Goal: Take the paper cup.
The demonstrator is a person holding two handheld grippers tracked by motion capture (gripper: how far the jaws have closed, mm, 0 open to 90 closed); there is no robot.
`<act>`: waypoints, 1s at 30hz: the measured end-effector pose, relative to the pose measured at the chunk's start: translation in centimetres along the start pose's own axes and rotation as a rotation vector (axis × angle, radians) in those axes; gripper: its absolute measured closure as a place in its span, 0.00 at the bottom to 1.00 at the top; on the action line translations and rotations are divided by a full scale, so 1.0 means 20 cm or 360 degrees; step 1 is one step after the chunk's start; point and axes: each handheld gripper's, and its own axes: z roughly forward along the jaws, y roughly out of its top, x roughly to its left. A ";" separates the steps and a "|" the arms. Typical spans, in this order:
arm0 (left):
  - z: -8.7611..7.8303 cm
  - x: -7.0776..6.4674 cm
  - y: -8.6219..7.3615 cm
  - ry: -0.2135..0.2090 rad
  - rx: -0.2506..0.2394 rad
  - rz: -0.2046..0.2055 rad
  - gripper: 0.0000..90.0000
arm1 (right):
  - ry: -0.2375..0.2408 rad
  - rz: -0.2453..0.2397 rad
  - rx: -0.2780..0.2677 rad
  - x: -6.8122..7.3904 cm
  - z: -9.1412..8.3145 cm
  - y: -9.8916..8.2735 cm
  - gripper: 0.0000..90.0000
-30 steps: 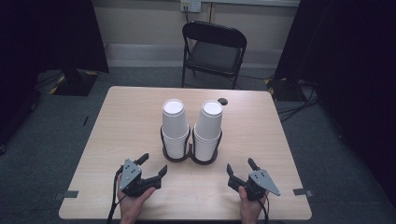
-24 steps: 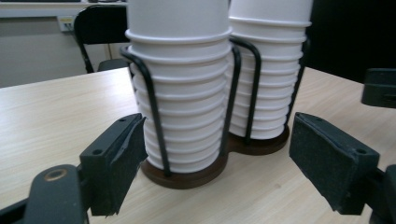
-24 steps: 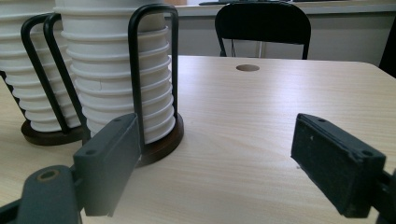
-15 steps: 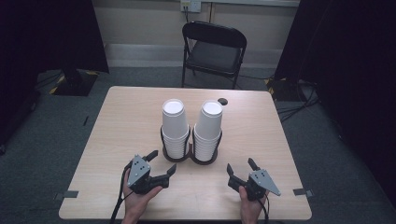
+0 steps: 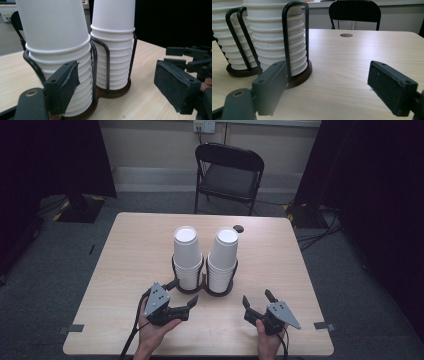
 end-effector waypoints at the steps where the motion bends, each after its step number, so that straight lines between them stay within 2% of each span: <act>1: 0.00 -0.01 0.01 0.0010 -0.0005 0.0015 0.22 | 0.0004 0.0001 0.0001 0.00 0.00 0.00 0.17; 2: 0.00 -0.01 0.01 0.0010 -0.0005 0.0015 0.22 | 0.0004 0.0001 0.0001 0.00 0.00 0.00 0.17; 5: 0.01 -0.02 0.03 -0.0047 -0.0016 0.0026 0.22 | -0.0006 0.0001 0.0000 0.00 0.00 0.00 0.17; 9: 0.03 -0.04 0.05 -0.0071 -0.0034 0.0030 0.21 | -0.0009 -0.0016 0.0004 0.01 0.00 0.00 0.18; 21: 0.06 -0.06 0.13 -0.0089 -0.0071 0.0043 0.21 | -0.0008 -0.0010 0.0001 0.00 0.00 0.00 0.18; 30: 0.11 -0.07 0.17 -0.0125 -0.0046 0.0035 0.22 | -0.0008 -0.0010 0.0005 0.00 0.00 0.00 0.18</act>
